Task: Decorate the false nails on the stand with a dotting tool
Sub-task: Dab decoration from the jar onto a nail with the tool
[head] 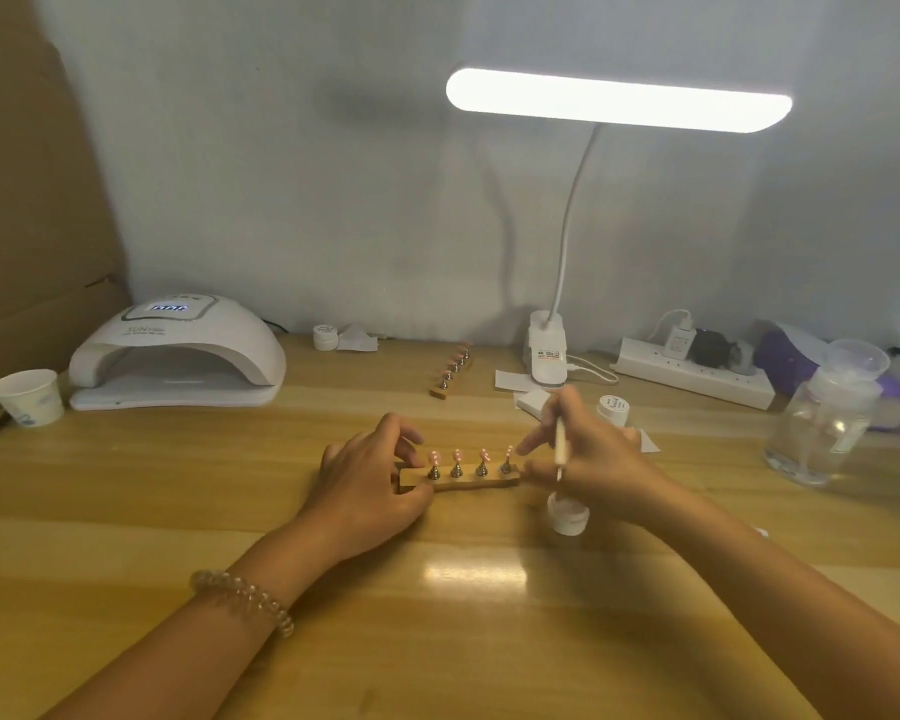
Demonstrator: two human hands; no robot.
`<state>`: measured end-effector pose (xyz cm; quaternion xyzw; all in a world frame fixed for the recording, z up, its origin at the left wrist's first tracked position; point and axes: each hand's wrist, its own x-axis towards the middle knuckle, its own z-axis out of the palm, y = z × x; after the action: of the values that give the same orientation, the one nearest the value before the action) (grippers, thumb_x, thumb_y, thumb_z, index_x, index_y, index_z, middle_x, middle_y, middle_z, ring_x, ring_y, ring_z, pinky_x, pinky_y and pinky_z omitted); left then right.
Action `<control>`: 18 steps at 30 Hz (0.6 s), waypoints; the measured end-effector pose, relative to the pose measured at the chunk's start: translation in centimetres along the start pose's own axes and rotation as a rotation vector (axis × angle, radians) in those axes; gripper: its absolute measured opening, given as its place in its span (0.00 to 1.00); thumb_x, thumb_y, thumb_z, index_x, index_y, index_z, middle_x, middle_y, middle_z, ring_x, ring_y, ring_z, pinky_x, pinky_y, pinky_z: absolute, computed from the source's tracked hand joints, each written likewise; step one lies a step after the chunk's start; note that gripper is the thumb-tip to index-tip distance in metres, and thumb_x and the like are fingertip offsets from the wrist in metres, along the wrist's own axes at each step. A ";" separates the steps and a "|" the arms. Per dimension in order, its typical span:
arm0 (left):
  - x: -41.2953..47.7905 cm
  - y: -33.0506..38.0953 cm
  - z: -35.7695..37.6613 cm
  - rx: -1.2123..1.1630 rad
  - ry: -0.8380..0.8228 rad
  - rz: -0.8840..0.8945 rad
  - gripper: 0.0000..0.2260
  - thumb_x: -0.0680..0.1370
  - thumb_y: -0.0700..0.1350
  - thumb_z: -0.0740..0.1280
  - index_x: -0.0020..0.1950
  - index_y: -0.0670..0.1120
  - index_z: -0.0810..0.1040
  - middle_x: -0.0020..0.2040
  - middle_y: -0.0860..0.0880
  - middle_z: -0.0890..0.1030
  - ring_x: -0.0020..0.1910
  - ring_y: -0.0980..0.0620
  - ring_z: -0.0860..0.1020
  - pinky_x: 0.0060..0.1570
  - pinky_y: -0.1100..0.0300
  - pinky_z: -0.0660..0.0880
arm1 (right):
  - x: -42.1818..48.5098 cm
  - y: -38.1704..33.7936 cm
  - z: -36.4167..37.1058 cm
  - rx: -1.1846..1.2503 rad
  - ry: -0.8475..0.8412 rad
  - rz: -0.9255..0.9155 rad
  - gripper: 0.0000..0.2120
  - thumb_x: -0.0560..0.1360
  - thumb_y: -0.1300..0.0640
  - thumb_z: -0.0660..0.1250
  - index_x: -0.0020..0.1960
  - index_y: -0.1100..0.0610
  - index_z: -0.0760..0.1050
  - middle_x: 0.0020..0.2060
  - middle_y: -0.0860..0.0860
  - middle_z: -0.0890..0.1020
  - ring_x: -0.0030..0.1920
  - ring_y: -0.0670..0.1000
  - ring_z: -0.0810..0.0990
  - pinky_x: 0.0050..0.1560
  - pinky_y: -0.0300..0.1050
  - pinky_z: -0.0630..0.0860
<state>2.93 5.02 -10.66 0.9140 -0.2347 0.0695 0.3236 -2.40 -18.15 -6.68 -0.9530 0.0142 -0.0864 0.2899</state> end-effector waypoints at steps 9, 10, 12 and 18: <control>-1.6 3.3 0.1 0.208 0.178 0.345 0.16 0.70 0.54 0.70 0.52 0.54 0.68 0.45 0.57 0.71 0.43 0.56 0.71 0.41 0.64 0.69 | -4.1 6.7 -4.0 -0.087 0.119 0.225 0.17 0.74 0.48 0.71 0.49 0.46 0.61 0.52 0.38 0.79 0.56 0.47 0.76 0.54 0.48 0.60; -2.0 4.4 0.7 0.166 0.093 0.331 0.15 0.70 0.58 0.68 0.51 0.57 0.67 0.45 0.59 0.71 0.42 0.58 0.71 0.40 0.65 0.69 | -4.3 7.1 -3.4 -0.087 0.108 0.227 0.19 0.73 0.44 0.71 0.49 0.46 0.61 0.52 0.37 0.78 0.55 0.46 0.75 0.53 0.48 0.58; -2.5 6.3 2.5 0.061 -0.099 0.227 0.15 0.71 0.64 0.66 0.52 0.60 0.68 0.48 0.61 0.73 0.45 0.61 0.72 0.44 0.63 0.71 | -4.3 7.6 -2.5 -0.067 0.134 0.194 0.20 0.72 0.41 0.72 0.48 0.46 0.61 0.50 0.38 0.77 0.52 0.46 0.74 0.52 0.48 0.58; -1.6 9.2 5.9 0.045 -0.097 0.082 0.16 0.73 0.63 0.68 0.56 0.58 0.73 0.55 0.60 0.75 0.54 0.57 0.74 0.46 0.58 0.69 | -4.3 7.6 -2.4 -0.160 0.201 -0.052 0.18 0.74 0.44 0.71 0.52 0.47 0.62 0.47 0.38 0.78 0.46 0.41 0.77 0.57 0.48 0.67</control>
<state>-3.02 -4.35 -10.58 0.9129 -0.2857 0.0435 0.2883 -6.85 -25.43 -9.59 -0.9597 0.0254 -0.1877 0.2076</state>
